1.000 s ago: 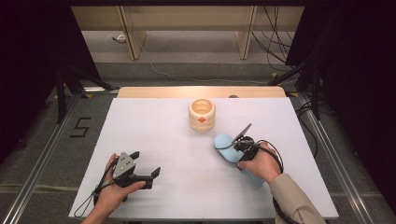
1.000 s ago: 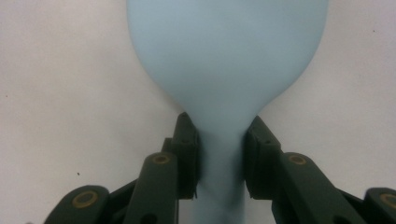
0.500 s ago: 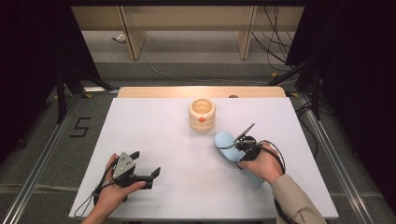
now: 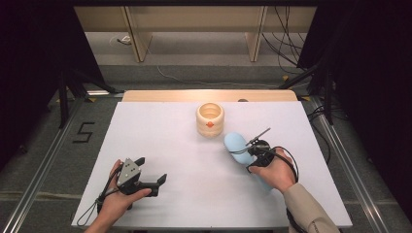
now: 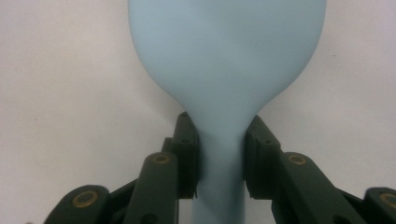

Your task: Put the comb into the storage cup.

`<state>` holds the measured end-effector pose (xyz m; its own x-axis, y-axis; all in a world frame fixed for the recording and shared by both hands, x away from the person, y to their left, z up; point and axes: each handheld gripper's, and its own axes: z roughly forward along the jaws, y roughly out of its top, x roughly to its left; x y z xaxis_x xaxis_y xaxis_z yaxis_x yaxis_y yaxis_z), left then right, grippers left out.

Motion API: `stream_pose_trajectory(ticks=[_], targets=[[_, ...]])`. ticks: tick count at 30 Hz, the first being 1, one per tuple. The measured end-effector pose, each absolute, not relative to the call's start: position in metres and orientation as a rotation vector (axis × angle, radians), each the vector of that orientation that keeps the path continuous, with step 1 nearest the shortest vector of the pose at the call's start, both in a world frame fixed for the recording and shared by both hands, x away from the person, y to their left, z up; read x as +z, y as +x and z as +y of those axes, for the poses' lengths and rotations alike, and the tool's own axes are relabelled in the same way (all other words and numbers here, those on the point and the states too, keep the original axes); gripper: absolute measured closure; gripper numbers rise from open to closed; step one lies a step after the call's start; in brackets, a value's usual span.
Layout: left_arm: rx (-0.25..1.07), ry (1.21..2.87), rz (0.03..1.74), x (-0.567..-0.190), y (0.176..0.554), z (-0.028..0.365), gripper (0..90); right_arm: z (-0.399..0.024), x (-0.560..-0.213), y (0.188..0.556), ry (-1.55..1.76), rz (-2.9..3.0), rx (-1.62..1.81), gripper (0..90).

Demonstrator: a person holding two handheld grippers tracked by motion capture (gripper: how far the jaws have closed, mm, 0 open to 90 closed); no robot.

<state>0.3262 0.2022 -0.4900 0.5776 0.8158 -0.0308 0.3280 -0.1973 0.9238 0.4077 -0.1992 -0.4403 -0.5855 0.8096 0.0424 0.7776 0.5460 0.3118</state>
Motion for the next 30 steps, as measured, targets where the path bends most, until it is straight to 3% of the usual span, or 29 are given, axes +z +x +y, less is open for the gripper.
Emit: stream_pose_trajectory(ticks=[30], targets=[[0.589,1.774,0.945,-0.49,0.326,0.202,0.9,-0.198,-0.428,0.401,1.336,2.582,0.633,70.3]])
